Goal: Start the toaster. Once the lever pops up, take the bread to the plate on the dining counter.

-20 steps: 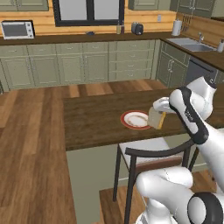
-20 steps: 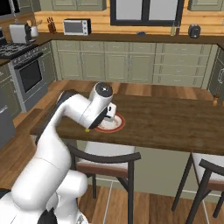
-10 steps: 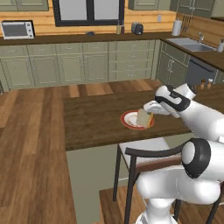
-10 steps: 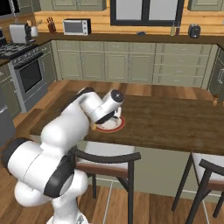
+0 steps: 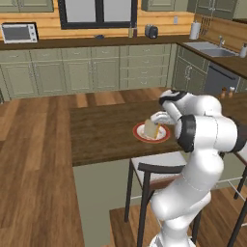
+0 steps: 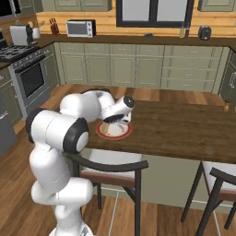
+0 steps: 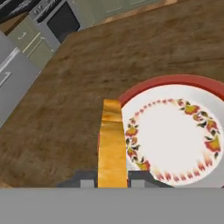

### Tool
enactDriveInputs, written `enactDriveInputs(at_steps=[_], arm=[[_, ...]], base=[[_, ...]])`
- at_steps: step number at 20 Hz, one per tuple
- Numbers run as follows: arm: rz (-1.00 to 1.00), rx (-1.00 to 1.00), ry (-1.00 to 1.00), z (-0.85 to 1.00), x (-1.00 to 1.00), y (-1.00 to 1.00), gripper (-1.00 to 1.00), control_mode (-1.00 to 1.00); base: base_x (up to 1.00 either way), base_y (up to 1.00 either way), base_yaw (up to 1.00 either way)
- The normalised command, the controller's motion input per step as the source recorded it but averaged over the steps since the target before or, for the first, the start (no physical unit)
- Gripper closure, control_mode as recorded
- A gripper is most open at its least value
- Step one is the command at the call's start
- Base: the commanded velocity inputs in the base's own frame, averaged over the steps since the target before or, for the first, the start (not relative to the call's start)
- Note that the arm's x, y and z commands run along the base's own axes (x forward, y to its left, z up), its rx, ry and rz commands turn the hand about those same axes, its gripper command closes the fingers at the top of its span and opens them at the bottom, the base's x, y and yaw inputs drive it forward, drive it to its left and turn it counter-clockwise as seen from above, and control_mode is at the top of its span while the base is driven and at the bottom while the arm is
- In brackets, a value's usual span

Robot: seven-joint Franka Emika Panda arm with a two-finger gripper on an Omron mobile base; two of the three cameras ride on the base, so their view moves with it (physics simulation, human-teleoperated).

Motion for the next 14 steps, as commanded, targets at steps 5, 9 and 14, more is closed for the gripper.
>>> enactDriveInputs(at_steps=[5, 9, 14], arm=[[0.03, 0.00, 0.00, -0.48, 0.36, -0.04, 1.00, -1.00], [0.01, 0.00, 0.00, -0.38, 0.22, -0.03, -1.00, -1.00], [0.00, -0.03, 0.00, -0.05, 0.17, -0.13, -1.00, -1.00]], base=[[0.00, 0.00, 0.00], [0.00, 0.00, 0.00], [0.00, 0.00, 0.00]])
